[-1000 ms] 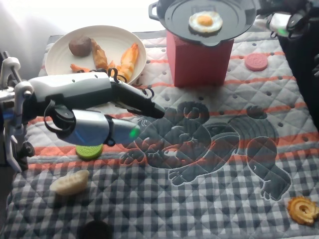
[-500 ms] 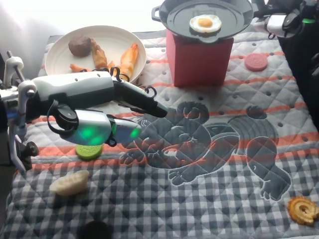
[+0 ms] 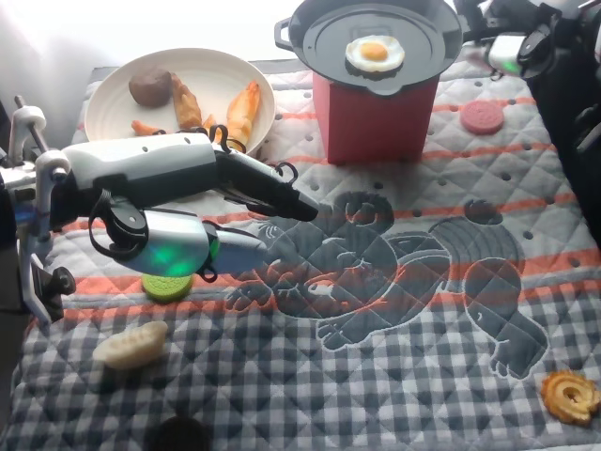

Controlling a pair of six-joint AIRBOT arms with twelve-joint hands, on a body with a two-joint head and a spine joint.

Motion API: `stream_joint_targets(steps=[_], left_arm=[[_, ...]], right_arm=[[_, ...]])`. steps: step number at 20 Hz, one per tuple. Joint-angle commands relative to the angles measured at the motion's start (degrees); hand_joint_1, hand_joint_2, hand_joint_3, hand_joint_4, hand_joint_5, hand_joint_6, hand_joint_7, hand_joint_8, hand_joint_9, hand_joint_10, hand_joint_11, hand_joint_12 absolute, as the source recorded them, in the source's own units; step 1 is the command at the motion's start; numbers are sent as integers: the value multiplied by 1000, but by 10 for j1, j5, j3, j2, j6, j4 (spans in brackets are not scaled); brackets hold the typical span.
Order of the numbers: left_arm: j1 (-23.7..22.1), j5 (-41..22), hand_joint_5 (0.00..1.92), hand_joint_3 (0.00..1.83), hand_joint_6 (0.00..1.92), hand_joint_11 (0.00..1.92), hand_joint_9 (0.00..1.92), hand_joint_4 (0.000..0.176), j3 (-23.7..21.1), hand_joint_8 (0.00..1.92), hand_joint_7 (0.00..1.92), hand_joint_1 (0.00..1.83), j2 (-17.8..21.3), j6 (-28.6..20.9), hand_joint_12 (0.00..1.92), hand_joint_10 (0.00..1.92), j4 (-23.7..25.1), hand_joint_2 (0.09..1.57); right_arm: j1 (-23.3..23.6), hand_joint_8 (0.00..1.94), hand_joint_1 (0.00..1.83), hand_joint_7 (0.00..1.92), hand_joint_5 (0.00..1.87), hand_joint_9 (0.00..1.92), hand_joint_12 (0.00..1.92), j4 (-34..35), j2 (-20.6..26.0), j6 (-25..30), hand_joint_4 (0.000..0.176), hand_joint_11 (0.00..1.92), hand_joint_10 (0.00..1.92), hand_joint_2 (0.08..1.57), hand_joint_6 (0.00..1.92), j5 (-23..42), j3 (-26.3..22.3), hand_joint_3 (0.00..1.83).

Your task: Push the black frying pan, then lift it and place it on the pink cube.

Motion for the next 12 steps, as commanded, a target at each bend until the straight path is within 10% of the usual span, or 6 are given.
stream_joint_targets(steps=[1,3,5,10,12], left_arm=[[-3,-57,536,6,2,0,482,0,2,0,513,624,1,-4,987,2,-16,1398],[-2,-57,541,7,3,0,474,0,2,0,510,602,1,-4,983,1,-18,1403],[-1,-57,543,4,3,0,461,0,2,0,501,585,1,-5,951,0,-19,1402],[0,-57,585,0,12,0,520,0,2,10,551,704,1,-5,1027,20,-22,1360],[1,-57,589,0,10,0,523,0,2,4,551,731,1,-5,1025,16,-25,1352]], right_arm=[[10,1601,1076,679,420,740,1921,-13,1,-8,0,882,1787,1357,1741,60,-5,26],[10,1414,909,373,465,403,1921,-13,1,-32,0,461,1644,1396,1730,60,-17,2],[10,1193,842,195,73,188,1921,-13,1,-42,0,66,1536,1311,1160,60,-24,0],[10,786,701,126,30,35,1639,-13,17,-73,40,0,1203,1318,601,61,-50,4],[10,224,709,102,27,0,1257,-14,27,-73,67,0,645,1296,182,69,-66,0]])
